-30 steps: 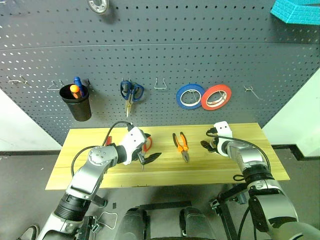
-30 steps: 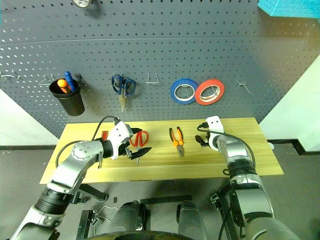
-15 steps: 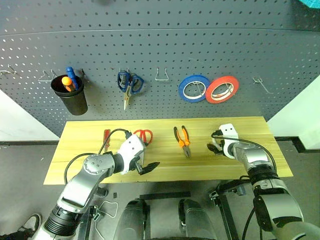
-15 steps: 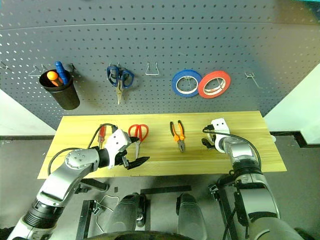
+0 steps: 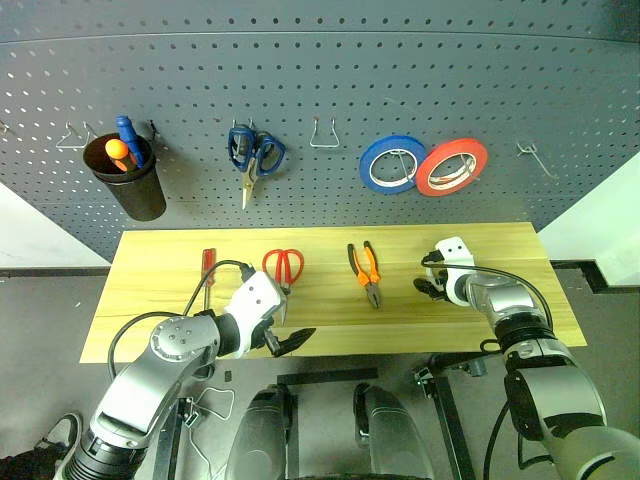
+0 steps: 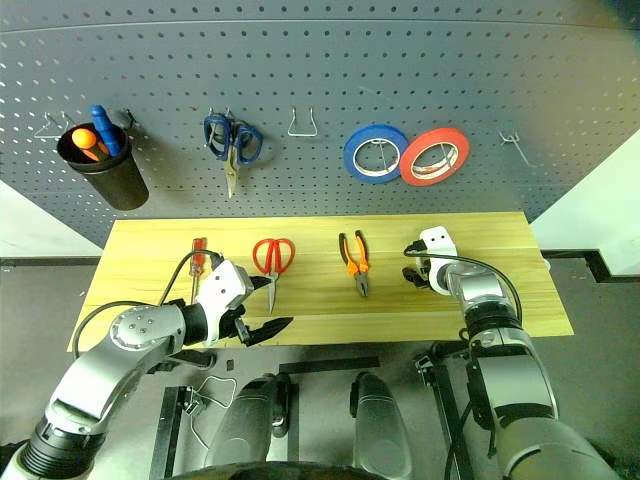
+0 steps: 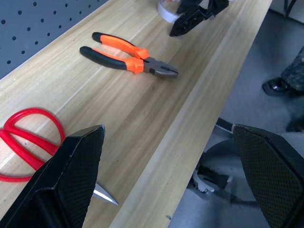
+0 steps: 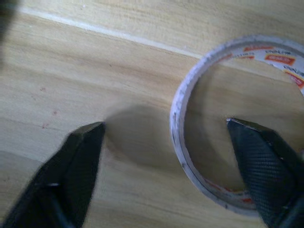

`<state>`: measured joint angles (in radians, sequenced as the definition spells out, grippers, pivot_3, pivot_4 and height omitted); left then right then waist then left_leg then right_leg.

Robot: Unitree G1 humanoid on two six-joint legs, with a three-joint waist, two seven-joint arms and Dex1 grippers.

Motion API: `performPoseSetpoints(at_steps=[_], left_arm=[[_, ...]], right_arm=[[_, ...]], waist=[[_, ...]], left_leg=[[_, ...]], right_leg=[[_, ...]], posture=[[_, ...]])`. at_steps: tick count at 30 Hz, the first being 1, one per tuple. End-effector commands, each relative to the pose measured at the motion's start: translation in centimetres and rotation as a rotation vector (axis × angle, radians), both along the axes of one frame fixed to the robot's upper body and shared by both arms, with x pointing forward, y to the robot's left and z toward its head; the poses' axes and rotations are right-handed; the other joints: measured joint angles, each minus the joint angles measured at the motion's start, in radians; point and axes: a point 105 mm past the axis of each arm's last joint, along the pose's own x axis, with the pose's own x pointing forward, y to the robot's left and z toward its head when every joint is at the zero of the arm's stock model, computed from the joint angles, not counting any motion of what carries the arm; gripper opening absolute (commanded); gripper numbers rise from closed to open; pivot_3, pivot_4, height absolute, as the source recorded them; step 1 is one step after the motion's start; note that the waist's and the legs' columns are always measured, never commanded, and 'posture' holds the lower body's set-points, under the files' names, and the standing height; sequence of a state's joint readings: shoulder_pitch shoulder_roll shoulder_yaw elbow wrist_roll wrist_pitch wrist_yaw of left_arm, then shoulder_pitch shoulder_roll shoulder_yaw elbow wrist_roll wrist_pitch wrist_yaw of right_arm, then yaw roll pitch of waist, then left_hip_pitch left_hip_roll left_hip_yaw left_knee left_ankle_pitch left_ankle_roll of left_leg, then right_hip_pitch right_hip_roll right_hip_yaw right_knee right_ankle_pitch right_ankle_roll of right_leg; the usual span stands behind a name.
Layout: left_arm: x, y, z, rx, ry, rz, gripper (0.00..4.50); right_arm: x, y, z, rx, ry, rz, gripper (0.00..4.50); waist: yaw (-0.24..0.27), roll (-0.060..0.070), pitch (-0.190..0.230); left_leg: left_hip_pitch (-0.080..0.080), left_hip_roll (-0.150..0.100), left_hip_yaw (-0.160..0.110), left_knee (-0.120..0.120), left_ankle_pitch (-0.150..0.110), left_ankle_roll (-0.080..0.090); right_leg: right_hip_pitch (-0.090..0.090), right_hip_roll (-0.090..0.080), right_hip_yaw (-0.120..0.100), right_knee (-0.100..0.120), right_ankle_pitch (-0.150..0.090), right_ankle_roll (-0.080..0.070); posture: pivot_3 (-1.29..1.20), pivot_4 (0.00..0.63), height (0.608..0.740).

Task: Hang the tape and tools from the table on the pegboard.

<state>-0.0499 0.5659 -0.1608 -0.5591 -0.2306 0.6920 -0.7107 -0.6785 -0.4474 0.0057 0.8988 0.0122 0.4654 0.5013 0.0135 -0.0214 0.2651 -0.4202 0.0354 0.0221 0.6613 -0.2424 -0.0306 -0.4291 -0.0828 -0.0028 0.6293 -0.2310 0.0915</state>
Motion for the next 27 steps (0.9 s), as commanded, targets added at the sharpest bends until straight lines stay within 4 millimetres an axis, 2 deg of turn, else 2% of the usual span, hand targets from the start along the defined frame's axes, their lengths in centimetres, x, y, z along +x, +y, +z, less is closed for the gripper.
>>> performPoseSetpoints(at_steps=[1, 8, 9, 16, 20, 23, 24, 25, 27], left_arm=[[0.1, -0.1, 1.3, -0.016, -0.045, -0.002, 4.50], [0.5, -0.3, 1.7, -0.044, -0.064, 0.004, 4.50], [0.6, -0.4, 1.8, -0.050, -0.066, 0.004, 4.50], [1.7, -0.3, 1.9, -0.062, -0.101, 0.035, 4.50], [2.5, -0.7, 2.1, -0.070, -0.132, 0.021, 4.50], [3.4, -1.1, 2.3, -0.080, -0.168, 0.009, 4.50], [3.7, -1.1, 2.6, -0.085, -0.190, 0.003, 4.50], [4.1, -1.3, 2.9, -0.096, -0.217, -0.005, 4.50], [4.8, -1.7, 3.6, -0.118, -0.267, -0.026, 4.50]], right_arm=[[-0.6, -0.3, -1.1, -0.018, 0.043, -0.006, 2.69], [-0.2, -0.4, -0.6, -0.018, 0.030, 0.001, 0.29], [-0.2, -0.4, -0.6, -0.018, 0.029, 0.001, 0.06], [-0.1, -0.1, -0.3, 0.037, -0.022, -0.005, 0.06], [-0.5, -1.1, 0.4, 0.046, -0.066, -0.021, 0.06], [-1.1, -1.9, 1.6, 0.051, -0.134, -0.015, 0.06], [-1.5, -2.0, 2.1, 0.055, -0.161, -0.001, 0.06], [-1.9, -2.4, 2.6, 0.065, -0.188, -0.003, 0.06], [-2.8, -3.2, 3.5, 0.077, -0.238, -0.003, 0.06]], waist=[[0.000, -0.001, 0.002], [0.002, -0.001, 0.003], [0.001, -0.001, 0.003], [0.001, -0.001, 0.003], [0.004, -0.001, 0.002], [0.012, 0.000, -0.001], [0.018, 0.000, -0.001], [0.022, 0.001, -0.002], [0.027, 0.004, -0.009]], left_leg=[[0.000, 0.000, 0.000, 0.000, 0.000, 0.000], [-0.001, 0.000, 0.000, 0.000, 0.000, 0.000], [-0.001, 0.000, 0.000, 0.000, 0.000, 0.000], [-0.002, 0.000, 0.000, 0.000, 0.000, 0.000], [-0.003, 0.000, 0.000, 0.000, 0.000, 0.000], [-0.006, -0.001, 0.000, 0.000, 0.000, 0.000], [-0.006, -0.001, 0.000, 0.000, 0.000, 0.000], [-0.006, -0.001, 0.001, 0.000, 0.000, 0.000], [-0.008, -0.001, 0.001, 0.000, 0.000, 0.000]], right_leg=[[0.000, 0.000, 0.000, 0.000, 0.000, 0.000], [0.000, 0.000, 0.000, -0.001, 0.000, 0.000], [0.000, -0.001, 0.000, -0.001, 0.000, 0.000], [-0.001, 0.000, 0.000, -0.001, 0.000, 0.000], [-0.001, 0.000, -0.001, -0.001, 0.000, 0.001], [-0.003, -0.001, -0.001, -0.001, 0.001, 0.002], [-0.003, -0.001, -0.001, -0.001, 0.002, 0.006], [-0.003, -0.001, -0.001, -0.001, 0.002, 0.007], [-0.005, -0.001, -0.001, -0.001, 0.002, 0.007]], posture=[[0.16, 0.294, 0.716], [0.16, 0.282, 0.716], [0.16, 0.282, 0.716], [0.15, 0.251, 0.716], [0.14, 0.216, 0.716], [0.12, 0.167, 0.716], [0.12, 0.167, 0.716], [0.11, 0.134, 0.716], [0.10, 0.111, 0.716]])
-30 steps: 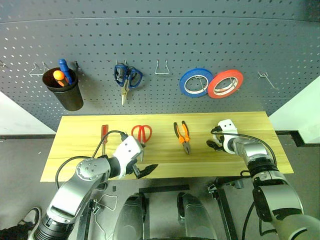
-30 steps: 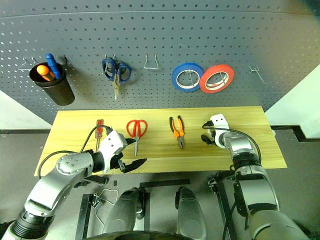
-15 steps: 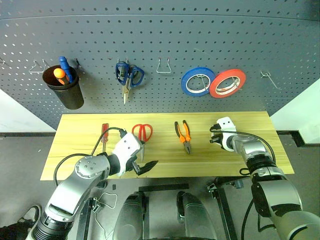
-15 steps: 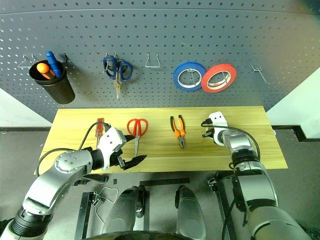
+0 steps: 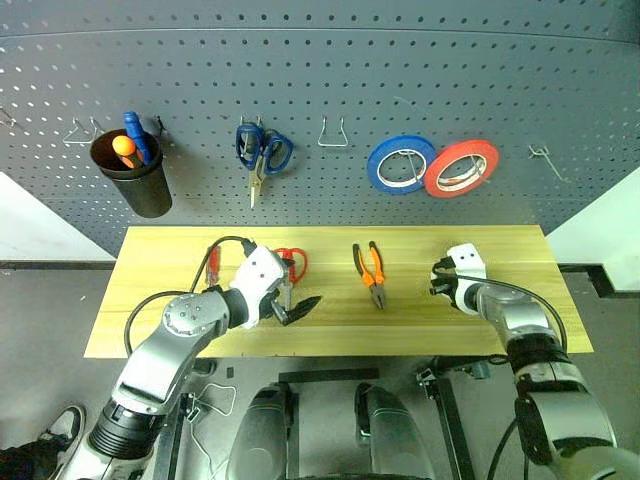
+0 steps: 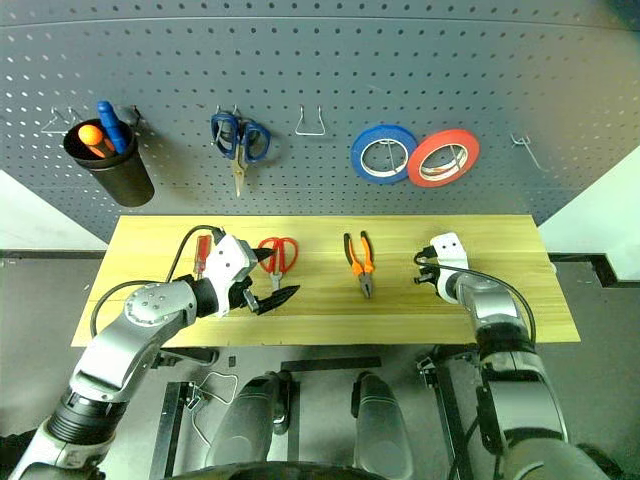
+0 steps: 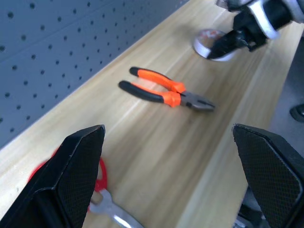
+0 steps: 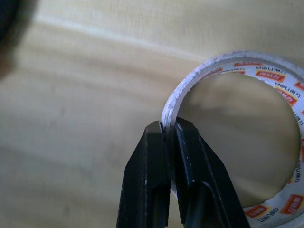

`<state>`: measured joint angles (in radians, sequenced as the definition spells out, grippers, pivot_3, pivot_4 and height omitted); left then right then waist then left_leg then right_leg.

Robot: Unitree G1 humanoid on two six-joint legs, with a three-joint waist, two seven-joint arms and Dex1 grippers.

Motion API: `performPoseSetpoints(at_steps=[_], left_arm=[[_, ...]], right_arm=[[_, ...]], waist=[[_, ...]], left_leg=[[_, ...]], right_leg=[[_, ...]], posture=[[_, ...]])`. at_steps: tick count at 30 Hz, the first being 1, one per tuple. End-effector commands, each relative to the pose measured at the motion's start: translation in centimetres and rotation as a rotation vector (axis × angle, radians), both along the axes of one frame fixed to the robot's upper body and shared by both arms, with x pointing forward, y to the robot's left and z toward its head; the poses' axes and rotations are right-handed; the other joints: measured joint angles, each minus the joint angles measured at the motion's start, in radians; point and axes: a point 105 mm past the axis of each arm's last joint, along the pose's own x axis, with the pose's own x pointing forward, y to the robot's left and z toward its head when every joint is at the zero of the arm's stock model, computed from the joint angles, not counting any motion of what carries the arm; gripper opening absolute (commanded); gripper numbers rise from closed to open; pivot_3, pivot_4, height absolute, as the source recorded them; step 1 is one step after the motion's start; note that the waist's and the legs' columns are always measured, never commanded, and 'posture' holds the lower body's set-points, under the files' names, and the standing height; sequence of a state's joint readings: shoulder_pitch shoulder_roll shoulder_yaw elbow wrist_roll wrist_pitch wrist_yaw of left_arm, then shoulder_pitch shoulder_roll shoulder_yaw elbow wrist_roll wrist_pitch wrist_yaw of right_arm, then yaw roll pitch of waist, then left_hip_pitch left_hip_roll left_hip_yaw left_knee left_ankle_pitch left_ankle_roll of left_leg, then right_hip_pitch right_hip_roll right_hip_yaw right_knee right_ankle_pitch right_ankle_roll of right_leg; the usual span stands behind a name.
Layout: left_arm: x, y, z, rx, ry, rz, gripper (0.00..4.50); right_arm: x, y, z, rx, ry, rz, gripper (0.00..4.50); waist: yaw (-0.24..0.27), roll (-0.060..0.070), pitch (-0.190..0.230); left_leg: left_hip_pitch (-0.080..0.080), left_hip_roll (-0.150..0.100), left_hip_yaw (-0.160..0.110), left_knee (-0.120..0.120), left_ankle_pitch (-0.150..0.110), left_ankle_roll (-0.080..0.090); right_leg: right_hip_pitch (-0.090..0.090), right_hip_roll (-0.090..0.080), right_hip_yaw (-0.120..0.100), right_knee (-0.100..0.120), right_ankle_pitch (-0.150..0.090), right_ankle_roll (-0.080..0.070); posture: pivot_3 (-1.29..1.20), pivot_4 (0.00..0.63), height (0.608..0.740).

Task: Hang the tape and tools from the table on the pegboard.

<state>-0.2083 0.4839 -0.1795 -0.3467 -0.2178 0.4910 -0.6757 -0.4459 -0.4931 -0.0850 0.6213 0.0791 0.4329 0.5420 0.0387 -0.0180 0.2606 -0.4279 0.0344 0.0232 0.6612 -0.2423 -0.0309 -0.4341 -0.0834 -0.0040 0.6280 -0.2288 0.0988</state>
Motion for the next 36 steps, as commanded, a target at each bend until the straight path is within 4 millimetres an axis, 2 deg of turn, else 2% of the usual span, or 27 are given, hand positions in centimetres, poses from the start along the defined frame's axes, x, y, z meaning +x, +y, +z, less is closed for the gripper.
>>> performPoseSetpoints(at_steps=[1, 4, 9, 14, 17, 22, 29, 32, 36], left_arm=[[1.0, -0.6, 2.0, -0.044, -0.138, -0.043, 4.50], [1.8, -0.9, 3.0, -0.097, -0.207, -0.064, 4.50], [2.5, -1.5, 4.4, -0.173, -0.305, -0.103, 4.50], [2.7, -2.2, 5.6, -0.238, -0.377, -0.136, 4.50], [2.8, -2.6, 6.1, -0.268, -0.394, -0.154, 4.50], [2.6, -3.9, 6.5, -0.295, -0.401, -0.217, 4.50], [2.9, -4.8, 6.3, -0.287, -0.389, -0.255, 4.50], [2.6, -5.0, 5.9, -0.285, -0.377, -0.258, 4.50], [2.3, -5.0, 5.6, -0.285, -0.360, -0.261, 4.50]], right_arm=[[-0.6, -1.6, 3.9, 0.030, -0.168, -0.003, 0.06], [-2.0, -2.6, 5.7, 0.056, -0.250, -0.016, 0.06], [-4.1, -4.7, 9.0, 0.075, -0.390, -0.082, 0.06], [-5.4, -6.4, 11.8, 0.057, -0.489, -0.119, 0.06], [-5.9, -6.9, 12.6, 0.043, -0.509, -0.112, 0.06], [-6.3, -7.8, 15.5, 0.041, -0.606, -0.101, 0.06], [-5.5, -7.3, 18.9, 0.037, -0.714, -0.070, 0.06], [-4.2, -5.9, 20.0, 0.038, -0.743, -0.023, 0.06], [-2.5, -4.2, 20.3, 0.065, -0.755, 0.022, 0.06]], waist=[[0.002, 0.003, -0.010], [0.002, 0.005, -0.031], [-0.001, 0.007, -0.071], [-0.001, 0.010, -0.090], [-0.001, 0.011, -0.100], [-0.001, 0.014, -0.108], [-0.003, 0.018, -0.126], [-0.004, 0.020, -0.130], [-0.006, 0.020, -0.136]], left_leg=[[0.000, 0.000, 0.000, 0.000, 0.000, 0.000], [0.000, 0.000, 0.001, 0.000, 0.000, 0.000], [0.001, 0.000, 0.002, 0.000, 0.000, 0.000], [0.002, 0.000, 0.002, 0.001, 0.000, 0.000], [0.002, 0.000, 0.002, 0.002, 0.000, 0.000], [0.003, 0.000, 0.002, 0.003, 0.000, 0.000], [0.004, -0.001, 0.002, 0.003, 0.000, 0.000], [0.005, -0.001, 0.002, 0.004, 0.000, 0.000], [0.006, 0.000, 0.002, 0.004, 0.000, 0.000]], right_leg=[[0.000, 0.000, 0.000, 0.000, 0.000, 0.001], [0.000, 0.000, 0.000, -0.002, 0.001, 0.002], [0.002, 0.001, 0.000, -0.005, 0.002, 0.002], [0.006, 0.001, 0.000, -0.011, 0.004, 0.000], [0.007, 0.001, 0.000, -0.012, 0.005, 0.000], [0.008, 0.001, 0.000, -0.012, 0.005, 0.000], [0.008, 0.001, 0.001, -0.011, 0.006, 0.002], [0.010, 0.001, 0.001, -0.011, 0.006, 0.000], [0.010, 0.002, 0.001, -0.010, 0.006, 0.000]], posture=[[0.09, 0.101, 0.716], [0.07, 0.071, 0.716], [0.04, 0.055, 0.716], [0.03, 0.054, 0.716], [0.03, 0.051, 0.716], [0.03, 0.041, 0.716], [0.02, 0.030, 0.716], [0.02, 0.029, 0.716], [0.02, 0.030, 0.716]])
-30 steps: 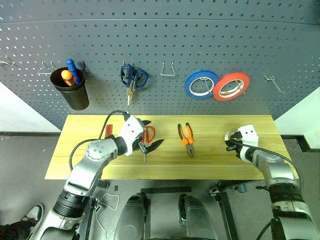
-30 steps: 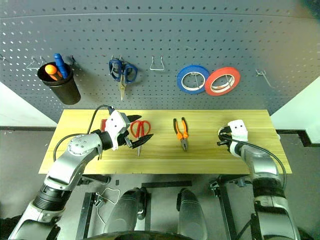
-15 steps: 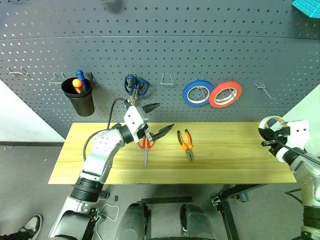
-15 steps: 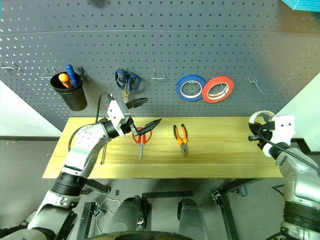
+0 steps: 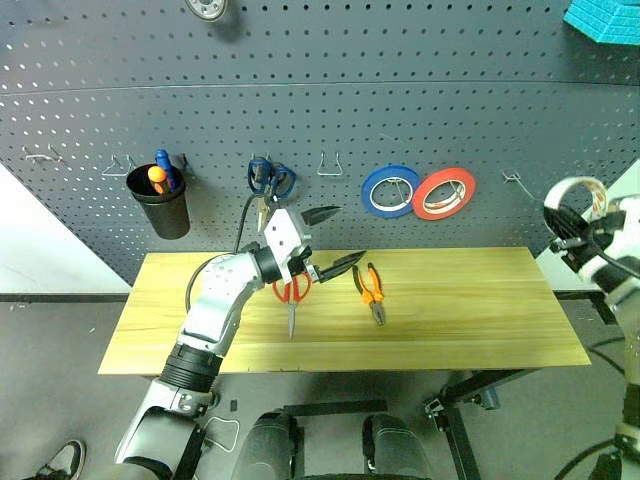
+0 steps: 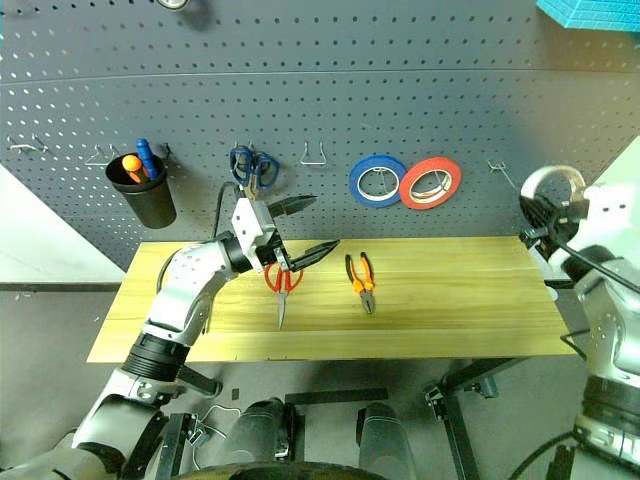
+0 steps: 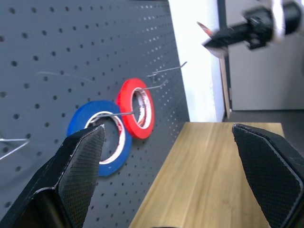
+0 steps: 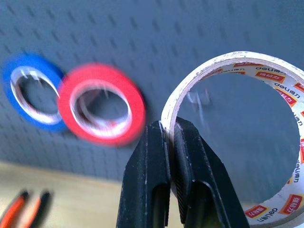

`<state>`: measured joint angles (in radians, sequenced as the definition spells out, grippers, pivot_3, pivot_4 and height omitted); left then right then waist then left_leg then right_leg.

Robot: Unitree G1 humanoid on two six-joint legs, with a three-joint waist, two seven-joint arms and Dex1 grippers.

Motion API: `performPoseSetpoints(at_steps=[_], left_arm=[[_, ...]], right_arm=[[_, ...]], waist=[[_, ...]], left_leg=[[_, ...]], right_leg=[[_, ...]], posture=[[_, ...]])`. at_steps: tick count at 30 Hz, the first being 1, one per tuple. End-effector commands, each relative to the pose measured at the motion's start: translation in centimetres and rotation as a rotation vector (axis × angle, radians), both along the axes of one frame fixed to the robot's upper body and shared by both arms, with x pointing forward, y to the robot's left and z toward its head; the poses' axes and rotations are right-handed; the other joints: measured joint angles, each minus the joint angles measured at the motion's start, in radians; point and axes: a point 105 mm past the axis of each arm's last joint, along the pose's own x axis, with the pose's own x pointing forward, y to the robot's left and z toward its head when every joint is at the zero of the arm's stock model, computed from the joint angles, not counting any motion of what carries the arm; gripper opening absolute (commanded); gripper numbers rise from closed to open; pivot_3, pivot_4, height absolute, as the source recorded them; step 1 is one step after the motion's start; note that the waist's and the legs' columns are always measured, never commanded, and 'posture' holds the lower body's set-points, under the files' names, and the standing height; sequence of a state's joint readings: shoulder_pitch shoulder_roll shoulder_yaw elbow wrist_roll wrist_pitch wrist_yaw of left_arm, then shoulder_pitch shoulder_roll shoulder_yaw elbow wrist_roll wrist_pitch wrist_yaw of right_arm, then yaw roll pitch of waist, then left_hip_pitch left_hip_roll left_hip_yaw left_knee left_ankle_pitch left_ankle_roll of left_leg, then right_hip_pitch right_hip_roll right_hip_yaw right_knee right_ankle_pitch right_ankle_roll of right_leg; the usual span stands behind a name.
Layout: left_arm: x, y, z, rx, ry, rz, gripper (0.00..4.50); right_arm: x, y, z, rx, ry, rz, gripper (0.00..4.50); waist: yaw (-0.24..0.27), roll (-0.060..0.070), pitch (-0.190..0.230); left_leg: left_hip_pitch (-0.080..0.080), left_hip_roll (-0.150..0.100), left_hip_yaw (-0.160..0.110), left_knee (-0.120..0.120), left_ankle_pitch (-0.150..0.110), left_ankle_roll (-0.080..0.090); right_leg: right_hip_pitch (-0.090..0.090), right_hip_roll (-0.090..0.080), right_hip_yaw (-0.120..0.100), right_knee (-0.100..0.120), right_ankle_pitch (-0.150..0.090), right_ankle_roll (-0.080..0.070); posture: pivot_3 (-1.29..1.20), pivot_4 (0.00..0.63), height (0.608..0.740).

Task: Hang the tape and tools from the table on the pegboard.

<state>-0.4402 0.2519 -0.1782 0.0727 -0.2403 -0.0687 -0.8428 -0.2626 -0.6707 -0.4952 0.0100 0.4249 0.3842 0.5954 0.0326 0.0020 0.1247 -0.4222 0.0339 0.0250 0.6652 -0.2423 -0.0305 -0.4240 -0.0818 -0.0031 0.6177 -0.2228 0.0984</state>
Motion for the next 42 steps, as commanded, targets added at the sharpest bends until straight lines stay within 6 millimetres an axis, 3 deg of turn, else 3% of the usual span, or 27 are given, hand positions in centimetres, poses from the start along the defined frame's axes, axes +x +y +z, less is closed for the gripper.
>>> performPoseSetpoints(at_steps=[1, 6, 18, 42], left_arm=[[-0.4, -0.1, 0.9, -0.008, -0.038, -0.007, 4.50], [-0.5, 0.2, 1.1, -0.010, -0.039, -0.001, 4.50], [-1.0, 0.9, 0.7, 0.003, -0.024, 0.025, 4.50], [-1.4, 2.1, 1.3, 0.028, -0.028, 0.057, 4.50]], right_arm=[[1.1, 1.4, 1.4, -0.019, -0.053, 0.042, 0.06], [2.2, 2.7, 0.9, -0.016, -0.040, 0.085, 0.06], [2.7, 0.9, 0.3, -0.029, -0.020, 0.028, 0.06], [5.7, 0.7, -2.1, -0.009, 0.024, 0.018, 0.06]], waist=[[0.001, 0.000, -0.001], [0.007, -0.001, -0.002], [0.006, 0.000, -0.003], [0.007, 0.000, -0.003]], left_leg=[[0.000, 0.000, 0.000, 0.000, 0.000, 0.000], [0.000, 0.000, 0.000, 0.000, 0.000, 0.000], [0.002, 0.000, 0.000, 0.000, 0.000, 0.000], [0.004, 0.000, 0.000, 0.000, 0.000, 0.000]], right_leg=[[0.000, 0.000, 0.000, 0.000, 0.000, 0.000], [0.001, 0.000, 0.000, 0.000, 0.000, 0.000], [0.002, 0.000, 0.000, 0.001, 0.001, 0.002], [0.003, 0.000, 0.001, 0.003, 0.001, 0.002]], posture=[[0.02, 0.030, 0.716], [0.04, 0.032, 0.716], [0.06, 0.039, 0.716], [0.12, 0.060, 0.716]])
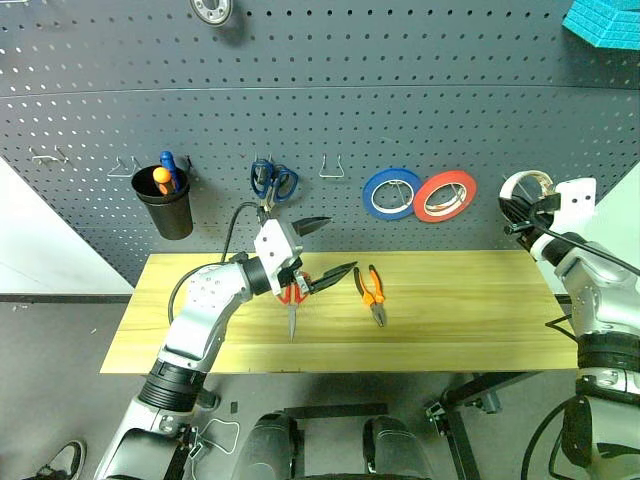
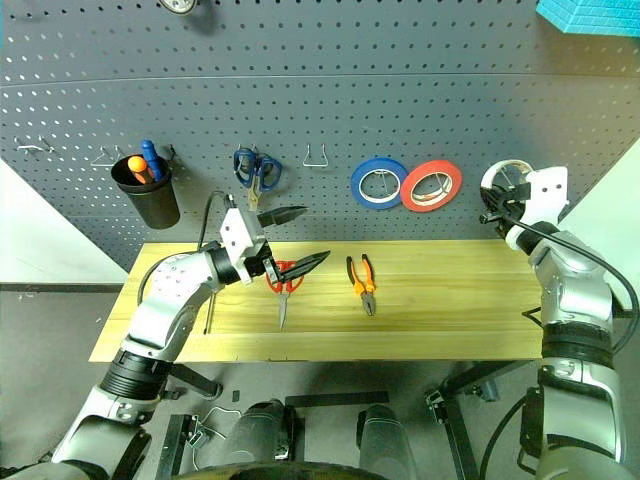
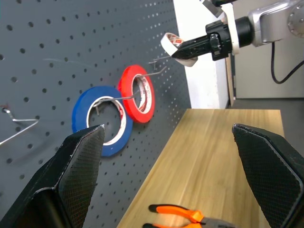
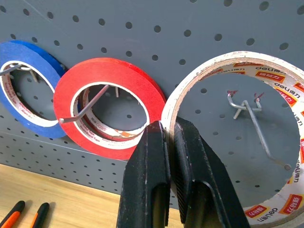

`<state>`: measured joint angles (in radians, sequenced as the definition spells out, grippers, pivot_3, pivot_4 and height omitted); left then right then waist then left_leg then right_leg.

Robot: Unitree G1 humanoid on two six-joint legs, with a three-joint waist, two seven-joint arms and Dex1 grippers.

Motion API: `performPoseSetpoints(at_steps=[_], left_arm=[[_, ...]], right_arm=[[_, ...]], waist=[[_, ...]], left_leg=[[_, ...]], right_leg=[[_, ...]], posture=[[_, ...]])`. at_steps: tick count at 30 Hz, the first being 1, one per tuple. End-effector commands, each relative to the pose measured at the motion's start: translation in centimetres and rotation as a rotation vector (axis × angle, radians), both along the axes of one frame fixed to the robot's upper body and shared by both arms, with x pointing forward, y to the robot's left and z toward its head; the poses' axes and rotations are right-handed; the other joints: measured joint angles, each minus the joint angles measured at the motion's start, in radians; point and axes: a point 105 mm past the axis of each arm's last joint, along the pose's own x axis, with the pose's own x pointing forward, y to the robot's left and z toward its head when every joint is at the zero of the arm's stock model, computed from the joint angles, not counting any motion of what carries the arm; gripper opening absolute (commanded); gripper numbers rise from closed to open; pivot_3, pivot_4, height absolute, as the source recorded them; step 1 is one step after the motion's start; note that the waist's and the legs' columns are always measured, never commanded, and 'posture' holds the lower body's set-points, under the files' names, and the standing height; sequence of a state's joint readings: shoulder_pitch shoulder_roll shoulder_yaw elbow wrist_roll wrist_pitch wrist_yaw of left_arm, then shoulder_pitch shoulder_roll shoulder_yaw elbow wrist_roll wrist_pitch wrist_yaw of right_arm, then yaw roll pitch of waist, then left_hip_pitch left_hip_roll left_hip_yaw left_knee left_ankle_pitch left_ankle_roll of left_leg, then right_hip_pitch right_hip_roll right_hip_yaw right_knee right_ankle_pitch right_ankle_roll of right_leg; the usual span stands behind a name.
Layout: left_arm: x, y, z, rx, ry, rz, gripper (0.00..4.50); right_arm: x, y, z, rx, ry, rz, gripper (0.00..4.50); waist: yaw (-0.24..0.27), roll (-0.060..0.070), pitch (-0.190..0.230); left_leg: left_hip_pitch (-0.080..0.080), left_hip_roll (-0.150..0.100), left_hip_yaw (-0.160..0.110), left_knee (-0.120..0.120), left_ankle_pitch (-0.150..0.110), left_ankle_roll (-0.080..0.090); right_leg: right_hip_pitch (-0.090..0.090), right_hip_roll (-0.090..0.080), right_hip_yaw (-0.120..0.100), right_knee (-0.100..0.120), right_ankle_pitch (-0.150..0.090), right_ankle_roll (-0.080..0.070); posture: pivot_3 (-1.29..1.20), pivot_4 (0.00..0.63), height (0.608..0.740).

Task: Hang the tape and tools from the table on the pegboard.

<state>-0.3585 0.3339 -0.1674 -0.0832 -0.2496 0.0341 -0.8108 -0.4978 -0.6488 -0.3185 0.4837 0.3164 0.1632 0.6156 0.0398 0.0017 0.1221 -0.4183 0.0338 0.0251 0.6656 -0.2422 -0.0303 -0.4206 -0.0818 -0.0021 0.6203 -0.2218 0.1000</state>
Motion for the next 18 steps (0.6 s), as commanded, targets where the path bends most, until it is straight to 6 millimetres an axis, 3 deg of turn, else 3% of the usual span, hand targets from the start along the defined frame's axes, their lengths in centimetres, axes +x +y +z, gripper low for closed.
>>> performPoseSetpoints(at_steps=[1, 9, 14, 18], left_arm=[[-0.2, 0.4, 1.5, -0.022, -0.052, 0.010, 4.50], [-0.1, 0.4, 1.8, -0.020, -0.057, 0.013, 4.50], [-0.1, 0.8, 2.0, -0.011, -0.064, 0.024, 4.50], [-0.2, 1.0, 2.3, -0.006, -0.073, 0.033, 4.50]], right_arm=[[0.6, 0.4, 1.5, -0.016, -0.060, 0.012, 0.06], [2.5, 1.6, 0.1, 0.003, -0.024, 0.019, 0.06], [4.7, 2.7, -0.9, 0.020, 0.009, -0.015, 0.06], [5.7, 2.5, -1.1, 0.028, 0.030, -0.068, 0.06]], waist=[[0.000, 0.000, 0.000], [-0.001, 0.000, 0.000], [-0.004, 0.000, 0.000], [-0.002, 0.000, 0.000]], left_leg=[[0.000, 0.000, 0.000, 0.000, 0.000, 0.000], [0.002, 0.000, 0.000, 0.000, 0.000, 0.000], [0.011, 0.000, 0.001, -0.001, 0.000, 0.000], [0.012, 0.000, 0.000, -0.001, 0.000, 0.000]], right_leg=[[0.000, 0.000, 0.000, 0.000, 0.000, 0.000], [0.002, 0.000, 0.000, 0.000, 0.000, 0.000], [0.010, 0.000, 0.000, -0.001, -0.001, -0.002], [0.011, 0.000, 0.000, -0.001, -0.001, -0.002]], posture=[[0.12, 0.059, 0.716], [0.14, 0.063, 0.716], [0.16, 0.064, 0.716], [0.17, 0.064, 0.716]])
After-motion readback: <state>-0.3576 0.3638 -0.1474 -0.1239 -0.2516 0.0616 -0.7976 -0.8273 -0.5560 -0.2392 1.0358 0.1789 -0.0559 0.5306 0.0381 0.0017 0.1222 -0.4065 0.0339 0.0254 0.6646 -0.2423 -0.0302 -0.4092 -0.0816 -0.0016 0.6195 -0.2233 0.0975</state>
